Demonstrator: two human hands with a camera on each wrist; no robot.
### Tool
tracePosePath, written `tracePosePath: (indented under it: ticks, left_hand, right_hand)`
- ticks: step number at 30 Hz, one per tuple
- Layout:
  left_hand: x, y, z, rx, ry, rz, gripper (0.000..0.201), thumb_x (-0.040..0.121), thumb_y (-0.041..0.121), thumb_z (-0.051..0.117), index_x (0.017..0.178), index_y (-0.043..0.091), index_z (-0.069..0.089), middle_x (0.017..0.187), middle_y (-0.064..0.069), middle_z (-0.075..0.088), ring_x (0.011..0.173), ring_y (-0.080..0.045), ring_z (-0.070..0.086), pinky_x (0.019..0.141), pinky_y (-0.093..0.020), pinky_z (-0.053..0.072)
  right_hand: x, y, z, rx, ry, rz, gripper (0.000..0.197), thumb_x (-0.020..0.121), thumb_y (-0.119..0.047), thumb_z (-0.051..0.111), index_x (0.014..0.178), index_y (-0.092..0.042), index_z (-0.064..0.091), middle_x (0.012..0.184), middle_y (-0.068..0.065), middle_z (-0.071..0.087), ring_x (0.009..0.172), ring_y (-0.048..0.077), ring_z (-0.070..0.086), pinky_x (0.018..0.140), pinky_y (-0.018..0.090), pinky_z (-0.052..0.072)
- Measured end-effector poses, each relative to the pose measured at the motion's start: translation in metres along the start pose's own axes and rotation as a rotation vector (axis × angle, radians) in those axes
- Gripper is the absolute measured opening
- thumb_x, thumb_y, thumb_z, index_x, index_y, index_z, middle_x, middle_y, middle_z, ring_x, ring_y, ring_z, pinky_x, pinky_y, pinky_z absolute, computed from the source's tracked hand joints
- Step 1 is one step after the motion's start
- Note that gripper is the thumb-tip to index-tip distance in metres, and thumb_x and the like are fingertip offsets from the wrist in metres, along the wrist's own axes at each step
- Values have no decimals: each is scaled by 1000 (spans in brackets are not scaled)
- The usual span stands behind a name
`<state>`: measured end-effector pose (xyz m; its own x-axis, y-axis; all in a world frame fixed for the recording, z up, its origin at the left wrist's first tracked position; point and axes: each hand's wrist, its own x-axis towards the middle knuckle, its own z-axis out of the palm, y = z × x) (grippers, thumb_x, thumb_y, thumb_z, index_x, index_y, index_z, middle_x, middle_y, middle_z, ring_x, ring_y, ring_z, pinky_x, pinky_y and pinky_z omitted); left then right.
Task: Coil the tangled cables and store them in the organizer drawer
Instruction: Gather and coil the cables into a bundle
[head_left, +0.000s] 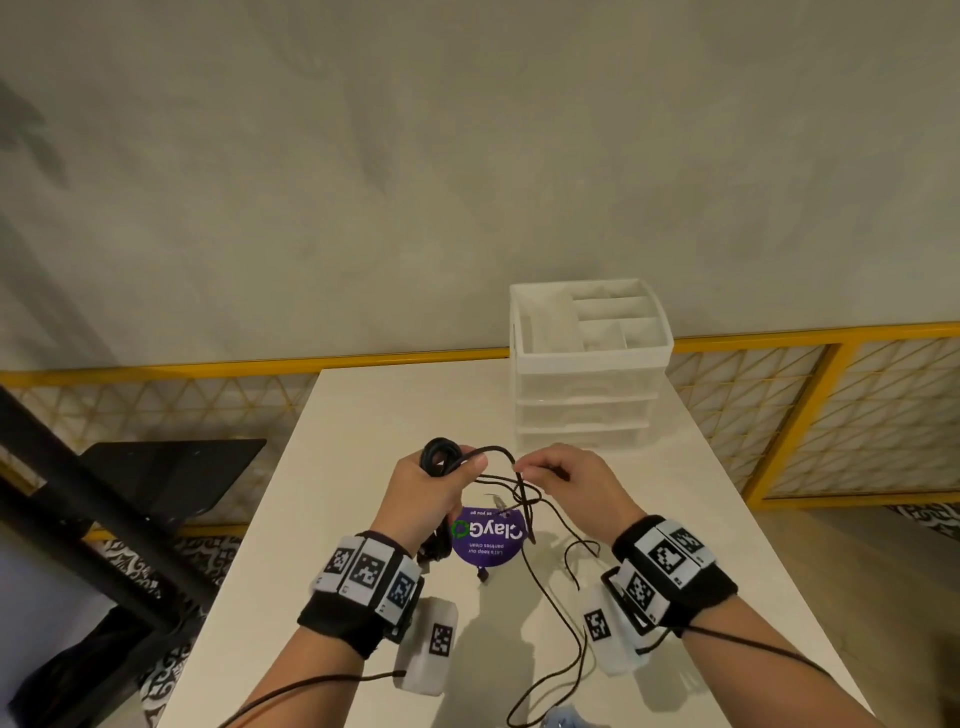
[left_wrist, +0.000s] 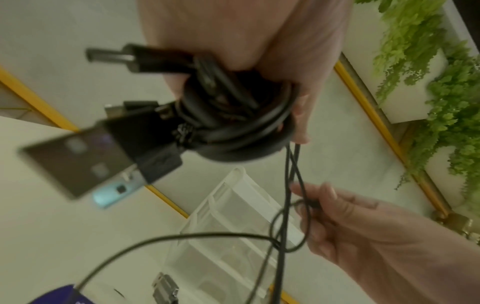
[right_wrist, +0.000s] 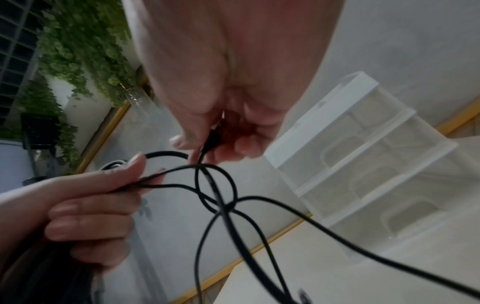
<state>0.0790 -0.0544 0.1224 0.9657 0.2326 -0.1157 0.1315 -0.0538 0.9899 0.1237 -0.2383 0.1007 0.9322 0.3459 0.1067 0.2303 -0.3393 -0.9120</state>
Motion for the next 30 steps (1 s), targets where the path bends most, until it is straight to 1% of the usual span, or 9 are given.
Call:
tracePosePath:
  ticks: [3,8,12,16,18,21,25,27,30]
  left_hand:
    - [-1,-1,5,-40,-16,-16,12,80,22,72,88,13,69,37,7,45,36,-11,41,43,-21,38]
    - [-2,2,10,-115,-58,-32,13,79,21,73,90,14,70,39,7,43,36,-11,39,45,-23,35]
    - [-3,3,14,-155,-80,-41,11,80,20,72,90,15,71,39,7,43,37,-12,38,44,-23,34]
    - [-4,1,16,-184,-90,-34,12,81,19,71,91,13,70,40,6,43,39,-13,37,45,-25,35]
    - [-3,1,15,-173,-81,-24,13,81,20,71,92,14,71,40,6,42,39,-13,38,45,-25,35]
    - [-2,0,13,-172,-59,-15,14,81,20,70,93,13,70,39,5,40,37,-12,37,43,-23,35]
    - [4,-3,5,-139,27,-13,15,81,23,71,92,13,70,39,4,41,36,-13,39,45,-24,35]
    - [6,-5,2,-132,45,-30,17,81,23,71,93,12,69,39,4,42,36,-13,40,45,-25,36]
    - [7,-5,3,-117,59,-43,19,81,23,71,95,11,70,38,5,43,36,-12,40,45,-24,36]
  right_hand:
    - [-2,-6,5,32,-102,-31,28,93,-5,42,98,-29,56,79,-5,60,65,-3,56,68,10,45]
    - [-2,-7,3,119,-8,12,13,83,-9,62,84,-22,62,73,-3,70,56,1,58,62,13,45]
    - [-1,-1,8,-48,-113,-11,26,91,-12,50,105,-26,66,71,-7,66,61,4,55,73,21,47]
    - [-6,1,15,-129,-259,-22,38,92,-12,47,128,-23,54,106,-6,66,75,-6,55,77,11,44]
    - [-8,1,17,-216,-269,-41,42,90,-16,53,131,-25,50,107,-4,68,75,6,56,79,21,45]
    - [-8,4,18,-91,-125,-26,42,84,-16,62,122,-31,57,87,-2,71,74,14,62,75,22,48]
    - [-9,3,13,115,63,-13,17,76,-19,73,86,-32,71,75,-1,73,62,14,59,67,28,54]
    - [-9,3,9,120,112,-34,9,74,-20,75,78,-28,71,68,-5,67,57,7,50,59,20,47]
    - [-5,6,5,50,140,-44,9,77,-17,70,75,-25,67,57,-9,50,52,5,38,57,19,38]
